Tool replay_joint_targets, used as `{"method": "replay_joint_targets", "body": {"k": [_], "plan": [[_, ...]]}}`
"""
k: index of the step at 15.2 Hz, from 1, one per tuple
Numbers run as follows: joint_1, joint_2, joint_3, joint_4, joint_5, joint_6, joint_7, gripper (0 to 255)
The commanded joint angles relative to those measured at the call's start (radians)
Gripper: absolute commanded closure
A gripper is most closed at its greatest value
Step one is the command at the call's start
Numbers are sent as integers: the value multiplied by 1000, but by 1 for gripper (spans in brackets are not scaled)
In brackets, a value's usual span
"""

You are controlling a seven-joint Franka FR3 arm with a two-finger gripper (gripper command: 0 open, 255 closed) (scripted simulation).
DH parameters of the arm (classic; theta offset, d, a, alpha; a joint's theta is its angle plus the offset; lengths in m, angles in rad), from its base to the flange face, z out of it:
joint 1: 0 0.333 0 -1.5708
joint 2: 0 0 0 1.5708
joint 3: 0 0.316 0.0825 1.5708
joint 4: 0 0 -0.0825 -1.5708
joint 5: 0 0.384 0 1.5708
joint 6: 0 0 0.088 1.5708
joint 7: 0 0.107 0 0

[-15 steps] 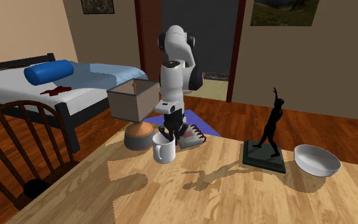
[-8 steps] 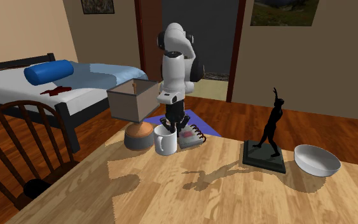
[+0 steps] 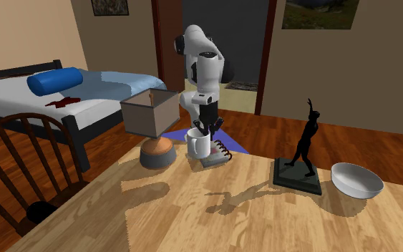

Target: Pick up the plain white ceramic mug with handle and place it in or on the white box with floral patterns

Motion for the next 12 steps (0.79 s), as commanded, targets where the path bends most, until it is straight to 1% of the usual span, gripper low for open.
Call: {"method": "replay_joint_targets", "body": {"k": [1, 6, 11, 12], "plan": [[2, -72, 27, -58, -11, -15, 38, 255], [17, -247, 107, -185, -8, -67, 134, 255], [48, -417, 195, -285, 28, -141, 227, 255], [53, -435, 206, -295, 34, -150, 238, 255]]}}
